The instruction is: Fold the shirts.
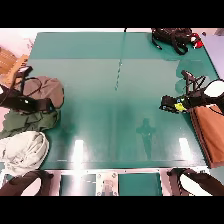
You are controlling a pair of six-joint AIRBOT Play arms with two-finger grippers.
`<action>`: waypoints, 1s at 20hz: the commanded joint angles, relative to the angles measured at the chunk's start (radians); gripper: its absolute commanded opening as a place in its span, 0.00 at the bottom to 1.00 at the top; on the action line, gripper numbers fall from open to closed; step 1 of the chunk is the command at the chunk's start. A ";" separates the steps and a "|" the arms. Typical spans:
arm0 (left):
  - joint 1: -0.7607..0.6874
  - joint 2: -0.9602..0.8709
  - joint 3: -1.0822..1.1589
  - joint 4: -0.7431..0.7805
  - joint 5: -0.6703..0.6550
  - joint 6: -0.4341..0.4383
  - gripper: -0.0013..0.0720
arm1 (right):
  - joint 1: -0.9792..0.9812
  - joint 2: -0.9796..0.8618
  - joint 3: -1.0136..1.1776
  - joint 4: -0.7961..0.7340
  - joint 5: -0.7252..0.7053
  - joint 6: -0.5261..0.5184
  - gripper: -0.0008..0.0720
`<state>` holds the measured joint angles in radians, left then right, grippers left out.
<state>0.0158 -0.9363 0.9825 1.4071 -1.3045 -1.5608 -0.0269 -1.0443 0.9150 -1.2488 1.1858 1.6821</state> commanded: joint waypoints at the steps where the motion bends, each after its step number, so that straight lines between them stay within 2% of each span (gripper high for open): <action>1: 0.014 -0.013 0.002 0.324 0.213 -0.111 0.96 | 0.000 0.000 0.000 0.004 -0.020 0.000 0.22; 5: 0.149 -0.188 0.002 0.316 0.341 -0.087 0.96 | 0.000 0.000 0.000 0.004 -0.075 0.000 0.22; 8: 0.162 -0.351 0.002 0.207 0.458 0.091 0.96 | 0.001 0.000 0.000 0.005 -0.106 0.000 0.22; 9: 0.162 -0.395 0.005 0.158 0.512 0.120 0.96 | 0.000 0.000 0.000 0.004 -0.108 0.000 0.22; 11: 0.162 -0.471 0.005 0.107 0.621 0.141 0.96 | 0.001 -0.005 0.000 0.008 -0.109 0.000 0.22; 13: 0.162 -0.539 0.004 0.107 0.667 0.141 0.94 | 0.001 -0.011 0.000 0.012 -0.109 0.001 0.22; 14: 0.162 -0.563 0.004 0.110 0.666 0.142 0.74 | 0.001 -0.013 0.000 0.011 -0.109 0.000 0.22; 16: 0.162 -0.587 0.005 0.113 0.645 0.151 0.06 | 0.000 -0.014 0.000 0.011 -0.109 0.000 0.18; 18: 0.162 -0.585 0.051 0.097 0.561 0.155 0.05 | 0.000 -0.014 0.000 0.011 -0.108 0.000 0.04; 20: 0.160 -0.561 0.158 0.060 0.413 0.157 0.05 | 0.000 -0.014 0.000 0.011 -0.091 0.000 0.04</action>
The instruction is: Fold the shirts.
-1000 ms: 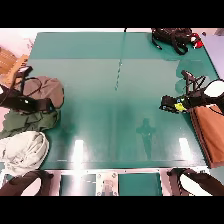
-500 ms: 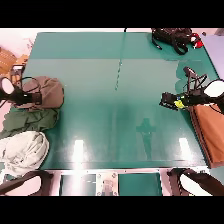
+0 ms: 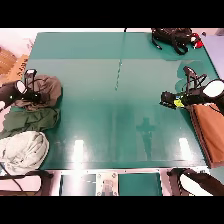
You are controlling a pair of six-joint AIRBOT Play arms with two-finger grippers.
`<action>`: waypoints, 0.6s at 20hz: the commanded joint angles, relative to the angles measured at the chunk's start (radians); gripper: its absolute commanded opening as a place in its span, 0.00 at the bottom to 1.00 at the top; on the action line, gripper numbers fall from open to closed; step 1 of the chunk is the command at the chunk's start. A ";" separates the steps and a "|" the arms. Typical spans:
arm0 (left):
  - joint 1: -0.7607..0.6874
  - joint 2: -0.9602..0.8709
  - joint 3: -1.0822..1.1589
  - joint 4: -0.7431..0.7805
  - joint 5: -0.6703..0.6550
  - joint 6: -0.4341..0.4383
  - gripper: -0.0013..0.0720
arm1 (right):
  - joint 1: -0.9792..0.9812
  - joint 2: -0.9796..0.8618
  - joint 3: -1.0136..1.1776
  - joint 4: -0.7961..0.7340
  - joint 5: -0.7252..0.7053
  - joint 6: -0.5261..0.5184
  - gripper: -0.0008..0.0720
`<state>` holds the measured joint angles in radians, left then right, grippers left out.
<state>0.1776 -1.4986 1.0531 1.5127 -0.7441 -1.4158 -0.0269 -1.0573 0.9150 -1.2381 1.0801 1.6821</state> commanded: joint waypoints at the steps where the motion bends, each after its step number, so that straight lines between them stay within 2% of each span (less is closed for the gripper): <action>1: -0.008 0.026 0.160 -0.071 -0.227 0.026 0.05 | 0.000 -0.001 0.000 0.000 0.024 0.000 0.04; 5: -0.121 0.179 0.405 -0.184 -0.412 0.048 0.05 | -0.019 0.000 0.001 0.001 0.031 0.000 0.04; 8: -0.268 0.272 0.507 -0.318 -0.472 0.034 0.05 | -0.066 0.000 0.010 0.001 0.065 -0.013 0.04; 10: -0.382 0.289 0.520 -0.453 -0.495 0.025 0.05 | -0.100 0.000 0.021 0.001 0.106 -0.019 0.04; 12: -0.517 0.267 0.511 -0.510 -0.486 0.000 0.05 | -0.126 0.001 0.027 0.001 0.138 -0.024 0.04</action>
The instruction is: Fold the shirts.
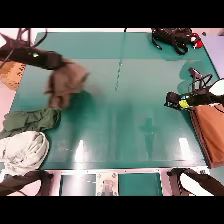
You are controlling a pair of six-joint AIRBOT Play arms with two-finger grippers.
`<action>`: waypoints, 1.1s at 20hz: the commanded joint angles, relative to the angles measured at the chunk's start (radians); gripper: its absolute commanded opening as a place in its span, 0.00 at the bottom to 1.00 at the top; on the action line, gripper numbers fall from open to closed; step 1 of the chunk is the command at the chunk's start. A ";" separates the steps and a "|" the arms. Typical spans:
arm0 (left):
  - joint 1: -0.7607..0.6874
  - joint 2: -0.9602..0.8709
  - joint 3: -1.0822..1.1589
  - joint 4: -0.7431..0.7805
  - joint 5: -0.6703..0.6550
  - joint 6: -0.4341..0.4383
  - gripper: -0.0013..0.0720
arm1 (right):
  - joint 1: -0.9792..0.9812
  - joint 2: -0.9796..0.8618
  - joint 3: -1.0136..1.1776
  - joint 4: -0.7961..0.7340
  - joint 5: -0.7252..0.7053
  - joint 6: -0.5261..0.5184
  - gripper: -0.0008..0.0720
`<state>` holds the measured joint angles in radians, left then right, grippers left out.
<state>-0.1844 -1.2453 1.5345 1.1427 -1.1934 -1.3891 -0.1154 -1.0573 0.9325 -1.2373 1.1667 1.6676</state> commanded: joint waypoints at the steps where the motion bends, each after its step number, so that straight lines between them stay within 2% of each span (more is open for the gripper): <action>1: -0.225 -0.011 0.023 -0.140 -0.020 -0.027 0.05 | -0.046 0.001 0.009 0.000 0.066 -0.012 0.04; 3: -0.329 -0.072 -0.008 -0.141 0.010 -0.030 0.05 | -0.050 0.001 0.009 0.000 0.092 -0.012 0.04; 4: -0.370 -0.109 -0.024 -0.142 0.013 -0.047 0.25 | -0.050 0.001 0.009 0.000 0.102 -0.012 0.04; 5: -0.397 -0.146 -0.032 -0.142 0.002 -0.066 0.87 | -0.050 0.001 0.009 0.000 0.115 -0.012 0.18; 6: -0.404 -0.174 -0.031 -0.145 -0.022 -0.097 0.99 | -0.050 0.001 0.009 0.000 0.129 -0.012 0.38; 10: -0.322 -0.191 -0.019 -0.145 -0.074 -0.094 1.00 | -0.048 0.001 0.003 0.001 0.171 -0.027 0.52; 14: -0.150 -0.210 -0.019 -0.114 -0.092 -0.094 1.00 | -0.048 0.023 -0.127 0.067 0.164 -0.048 0.52; 15: -0.118 -0.229 -0.023 -0.100 -0.079 -0.094 1.00 | -0.048 0.029 -0.182 0.126 0.150 -0.079 0.56; 16: -0.096 -0.251 -0.038 -0.100 -0.048 -0.093 1.00 | -0.045 0.035 -0.243 0.195 0.126 -0.108 0.71; 17: -0.082 -0.280 -0.058 -0.100 -0.007 -0.093 1.00 | -0.033 0.037 -0.300 0.262 0.098 -0.140 0.74; 19: -0.083 -0.358 -0.092 -0.121 0.056 -0.084 1.00 | 0.022 0.036 -0.410 0.402 0.002 -0.190 0.74; 20: -0.087 -0.404 -0.096 -0.150 0.064 -0.052 1.00 | 0.064 0.036 -0.452 0.468 -0.070 -0.212 0.74; 22: -0.100 -0.496 -0.096 -0.219 0.089 -0.013 1.00 | 0.146 0.031 -0.490 0.505 -0.220 -0.210 0.74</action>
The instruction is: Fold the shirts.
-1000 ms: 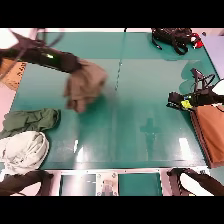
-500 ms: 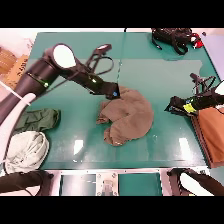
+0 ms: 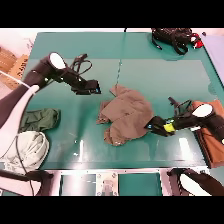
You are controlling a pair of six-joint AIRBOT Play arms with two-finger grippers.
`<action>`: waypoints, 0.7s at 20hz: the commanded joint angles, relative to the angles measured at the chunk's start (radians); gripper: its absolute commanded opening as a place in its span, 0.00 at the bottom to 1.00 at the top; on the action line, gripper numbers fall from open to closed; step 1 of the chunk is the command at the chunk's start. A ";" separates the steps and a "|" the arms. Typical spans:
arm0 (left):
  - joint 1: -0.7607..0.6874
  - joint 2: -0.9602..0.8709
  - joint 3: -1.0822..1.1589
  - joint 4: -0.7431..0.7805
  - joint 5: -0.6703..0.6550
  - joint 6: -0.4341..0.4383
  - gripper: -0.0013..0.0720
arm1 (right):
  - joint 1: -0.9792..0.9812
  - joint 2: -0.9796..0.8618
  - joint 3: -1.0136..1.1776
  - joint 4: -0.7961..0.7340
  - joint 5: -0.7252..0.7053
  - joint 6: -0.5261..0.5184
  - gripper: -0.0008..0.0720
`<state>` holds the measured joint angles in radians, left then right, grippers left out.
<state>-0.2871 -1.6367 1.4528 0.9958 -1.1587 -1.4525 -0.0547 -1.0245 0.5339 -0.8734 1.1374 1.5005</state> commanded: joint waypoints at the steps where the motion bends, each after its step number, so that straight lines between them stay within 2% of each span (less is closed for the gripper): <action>1: -0.005 -0.142 -0.014 -0.111 0.081 0.066 1.00 | 0.119 -0.017 -0.091 0.143 -0.253 -0.042 0.67; 3: -0.013 -0.190 -0.014 -0.176 0.146 0.093 1.00 | 0.141 -0.061 -0.086 0.165 -0.331 -0.045 0.25; 4: -0.017 -0.200 -0.014 -0.198 0.180 0.101 1.00 | 0.135 -0.085 -0.073 0.158 -0.332 -0.080 0.04; 5: -0.018 -0.203 -0.013 -0.209 0.213 0.102 1.00 | 0.118 -0.097 -0.061 0.143 -0.312 -0.111 0.04; 7: -0.018 -0.202 -0.005 -0.218 0.263 0.102 1.00 | 0.029 -0.098 -0.026 0.045 -0.218 -0.106 0.04; 10: -0.018 -0.201 -0.003 -0.224 0.271 0.113 1.00 | -0.191 -0.099 0.073 -0.197 -0.159 -0.008 0.04; 14: -0.020 -0.203 -0.004 -0.257 0.294 0.127 1.00 | -0.359 -0.151 0.208 -0.238 -0.137 -0.074 0.04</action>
<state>-0.3038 -1.8362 1.4483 0.7723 -0.8967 -1.3369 -0.3050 -1.1423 0.6605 -1.0340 0.9672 1.4559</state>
